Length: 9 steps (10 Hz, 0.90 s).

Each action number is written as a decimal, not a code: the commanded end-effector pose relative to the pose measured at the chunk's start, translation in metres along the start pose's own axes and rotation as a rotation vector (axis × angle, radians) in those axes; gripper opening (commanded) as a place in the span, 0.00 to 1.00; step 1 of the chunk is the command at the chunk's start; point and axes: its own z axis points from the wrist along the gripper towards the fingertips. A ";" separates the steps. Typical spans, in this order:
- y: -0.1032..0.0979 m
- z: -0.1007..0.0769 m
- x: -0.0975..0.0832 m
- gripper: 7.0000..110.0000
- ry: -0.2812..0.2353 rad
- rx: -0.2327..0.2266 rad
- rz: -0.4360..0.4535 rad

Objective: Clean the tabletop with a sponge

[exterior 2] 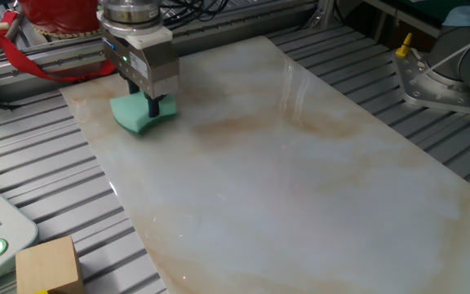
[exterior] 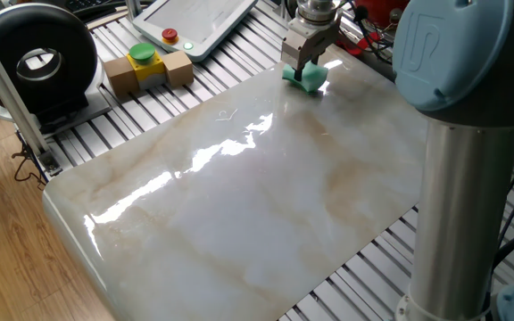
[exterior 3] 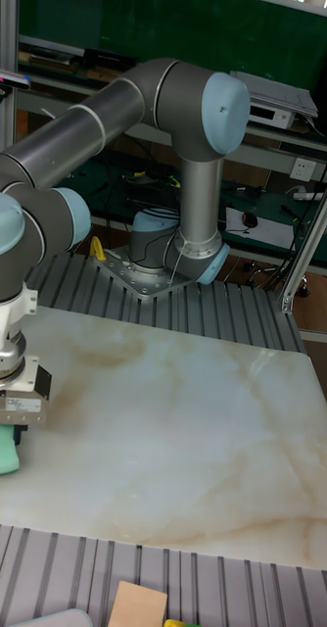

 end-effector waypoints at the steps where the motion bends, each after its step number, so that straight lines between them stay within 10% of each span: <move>1: 0.011 -0.006 0.001 0.00 0.010 -0.017 -0.005; 9: 0.018 0.006 -0.007 0.00 0.015 -0.033 0.013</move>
